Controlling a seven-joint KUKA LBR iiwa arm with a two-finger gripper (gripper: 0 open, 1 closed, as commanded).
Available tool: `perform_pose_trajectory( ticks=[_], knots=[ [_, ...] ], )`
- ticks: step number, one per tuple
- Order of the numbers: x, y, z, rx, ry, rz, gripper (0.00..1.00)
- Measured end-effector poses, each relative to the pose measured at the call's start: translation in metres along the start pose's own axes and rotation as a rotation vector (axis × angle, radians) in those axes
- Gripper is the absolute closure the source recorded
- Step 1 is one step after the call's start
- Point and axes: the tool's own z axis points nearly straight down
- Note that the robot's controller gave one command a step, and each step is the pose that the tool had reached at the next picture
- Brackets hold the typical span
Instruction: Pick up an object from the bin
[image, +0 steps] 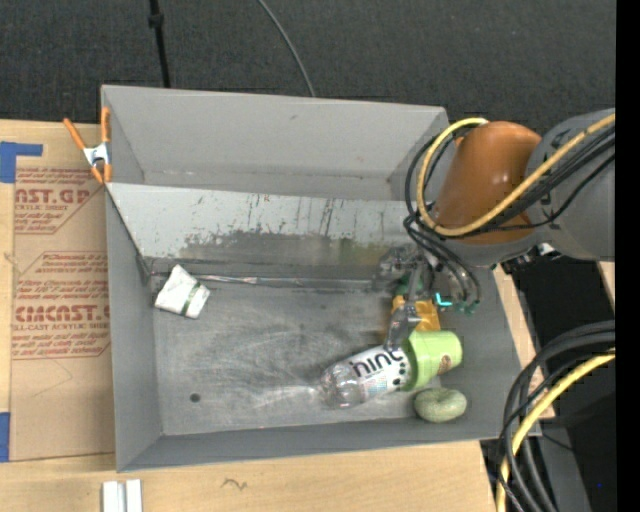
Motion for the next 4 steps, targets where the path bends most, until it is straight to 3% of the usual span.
perform_pose_trajectory(
  ticks=[1,2,3,4],
  knots=[
    [-0.002,0.0,-0.004,0.001,-0.008,-0.001,0.0],
    [0.035,0.005,0.014,0.003,-0.015,-0.148,0.0],
    [0.071,0.012,0.011,-0.001,-0.003,-0.22,0.0],
    [0.079,0.009,0.027,0.001,-0.006,-0.452,0.0]
  ],
)
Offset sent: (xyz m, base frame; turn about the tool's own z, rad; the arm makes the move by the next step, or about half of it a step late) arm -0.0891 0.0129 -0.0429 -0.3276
